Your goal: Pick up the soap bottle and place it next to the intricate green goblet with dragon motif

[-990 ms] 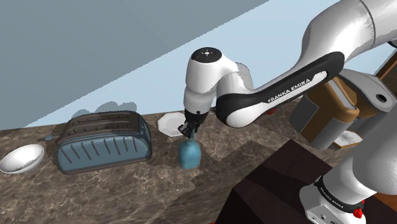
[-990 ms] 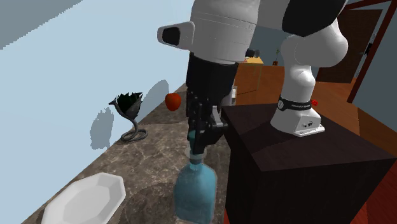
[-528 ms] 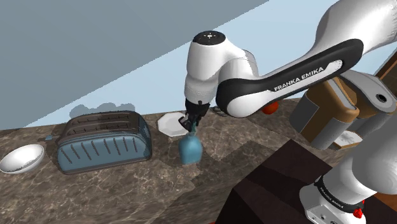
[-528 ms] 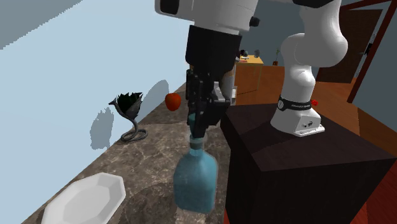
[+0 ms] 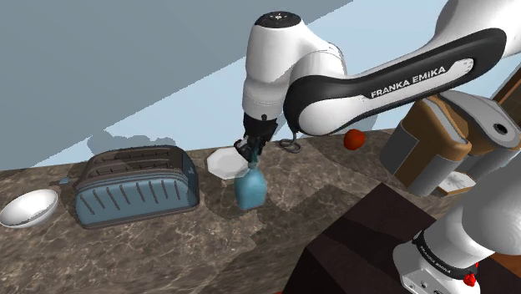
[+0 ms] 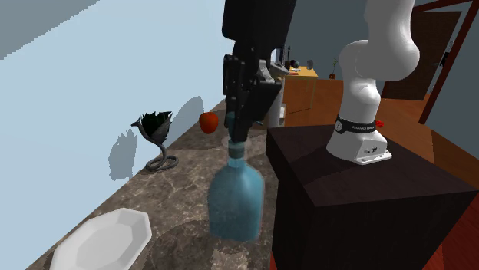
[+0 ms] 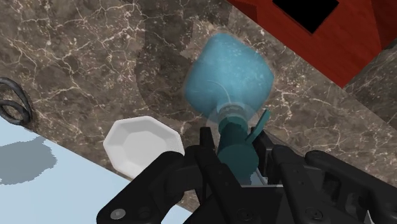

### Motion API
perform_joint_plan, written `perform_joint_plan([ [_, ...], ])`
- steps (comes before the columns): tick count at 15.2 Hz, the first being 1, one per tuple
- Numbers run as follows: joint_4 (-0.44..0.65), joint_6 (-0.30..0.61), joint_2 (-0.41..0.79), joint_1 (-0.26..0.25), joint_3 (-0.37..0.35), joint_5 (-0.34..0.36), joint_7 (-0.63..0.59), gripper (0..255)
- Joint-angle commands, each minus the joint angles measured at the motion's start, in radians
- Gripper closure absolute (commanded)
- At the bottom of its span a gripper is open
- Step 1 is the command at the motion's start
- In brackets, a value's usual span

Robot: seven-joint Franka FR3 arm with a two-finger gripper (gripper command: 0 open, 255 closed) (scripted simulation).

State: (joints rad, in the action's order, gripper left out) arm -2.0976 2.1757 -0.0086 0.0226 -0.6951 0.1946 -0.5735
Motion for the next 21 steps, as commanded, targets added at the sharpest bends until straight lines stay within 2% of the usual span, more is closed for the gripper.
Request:
perform_joint_plan([
  [1,0.014,-0.024,-0.014,0.0,0.0,-0.014,0.011,255],
  [21,0.221,-0.273,-0.079,0.002,0.013,-0.08,0.086,255],
])
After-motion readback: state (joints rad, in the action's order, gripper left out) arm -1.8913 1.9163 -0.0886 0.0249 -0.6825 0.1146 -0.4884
